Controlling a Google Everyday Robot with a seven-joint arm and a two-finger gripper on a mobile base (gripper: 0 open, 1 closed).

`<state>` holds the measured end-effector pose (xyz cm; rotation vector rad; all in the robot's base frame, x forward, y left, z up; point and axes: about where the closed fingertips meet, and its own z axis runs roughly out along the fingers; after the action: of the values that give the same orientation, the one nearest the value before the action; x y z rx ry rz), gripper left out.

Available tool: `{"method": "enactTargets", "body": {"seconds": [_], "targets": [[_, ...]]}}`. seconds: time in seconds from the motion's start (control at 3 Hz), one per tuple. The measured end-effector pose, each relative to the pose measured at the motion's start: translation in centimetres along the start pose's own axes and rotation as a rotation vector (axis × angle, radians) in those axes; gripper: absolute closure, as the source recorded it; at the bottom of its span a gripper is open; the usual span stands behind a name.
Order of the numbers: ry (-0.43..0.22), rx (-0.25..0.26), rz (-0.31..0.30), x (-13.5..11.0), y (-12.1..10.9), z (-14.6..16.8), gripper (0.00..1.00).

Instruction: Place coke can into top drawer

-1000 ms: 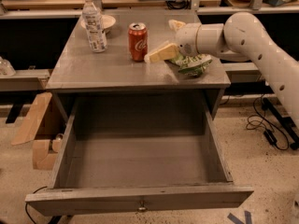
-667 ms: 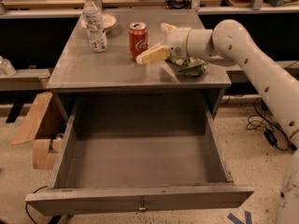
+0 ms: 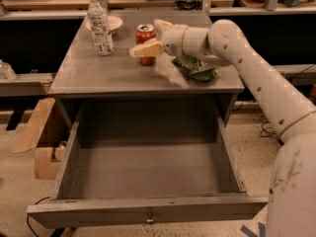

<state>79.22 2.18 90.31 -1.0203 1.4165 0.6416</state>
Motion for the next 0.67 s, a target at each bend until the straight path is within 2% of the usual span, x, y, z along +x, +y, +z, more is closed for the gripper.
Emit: {"method": "enactTargets", "body": {"seconds": [0.33, 0.67], "targets": [[0.002, -0.003, -0.010, -1.23, 0.03, 1.83, 0.45], [0.002, -0.006, -0.009, -1.14, 0.19, 1.91, 0.68]]}}
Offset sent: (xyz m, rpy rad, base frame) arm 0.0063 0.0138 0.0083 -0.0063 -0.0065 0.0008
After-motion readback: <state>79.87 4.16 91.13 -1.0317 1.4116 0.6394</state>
